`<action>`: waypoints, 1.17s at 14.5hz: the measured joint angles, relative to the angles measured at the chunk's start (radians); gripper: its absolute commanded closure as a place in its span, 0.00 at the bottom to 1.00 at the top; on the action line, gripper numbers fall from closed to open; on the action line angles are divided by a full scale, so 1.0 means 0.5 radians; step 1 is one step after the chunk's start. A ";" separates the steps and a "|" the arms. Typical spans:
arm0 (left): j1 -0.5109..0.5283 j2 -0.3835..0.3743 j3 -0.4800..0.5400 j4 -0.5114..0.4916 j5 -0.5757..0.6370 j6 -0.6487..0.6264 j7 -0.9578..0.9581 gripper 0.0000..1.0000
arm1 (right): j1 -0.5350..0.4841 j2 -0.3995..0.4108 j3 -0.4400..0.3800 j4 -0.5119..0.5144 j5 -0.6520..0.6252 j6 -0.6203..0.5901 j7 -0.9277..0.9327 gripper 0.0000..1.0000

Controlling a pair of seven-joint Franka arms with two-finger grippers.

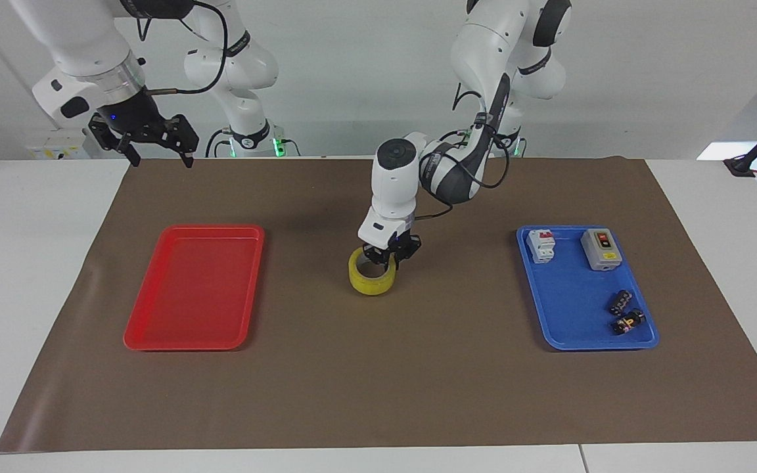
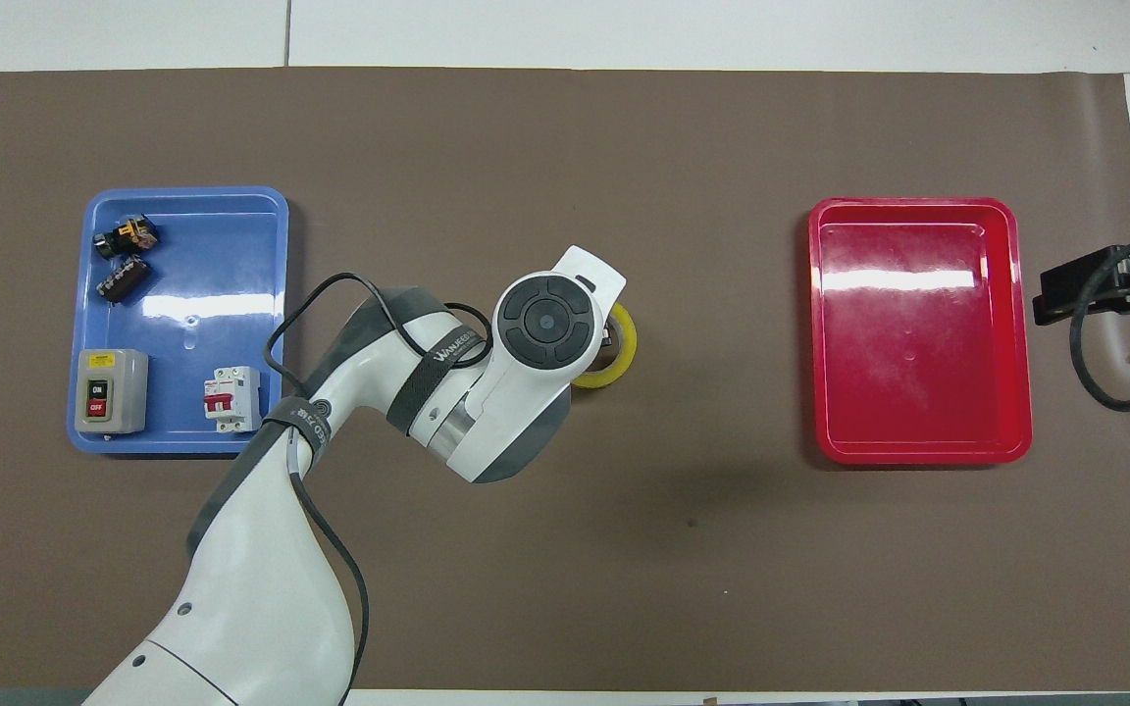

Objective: Place and move tape with both arms
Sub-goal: 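Set the tape roll on the table and release it with the left gripper, then return the left gripper to rest while the right gripper reaches the tape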

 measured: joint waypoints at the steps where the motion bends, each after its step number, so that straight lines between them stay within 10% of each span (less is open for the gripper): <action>1: 0.000 0.004 0.000 0.000 0.001 0.000 0.000 1.00 | 0.000 0.000 0.000 0.000 0.000 0.000 0.000 0.00; 3: -0.004 0.008 0.000 -0.005 0.003 0.002 0.002 0.96 | 0.000 0.000 0.000 0.000 0.000 0.000 0.000 0.00; 8: -0.009 0.003 0.006 -0.002 0.003 0.004 0.002 0.00 | 0.000 0.001 0.000 0.000 0.001 0.000 0.000 0.00; 17: 0.448 -0.484 0.047 -0.128 0.002 -0.254 0.302 0.00 | 0.001 0.001 0.004 -0.019 0.004 0.031 -0.001 0.00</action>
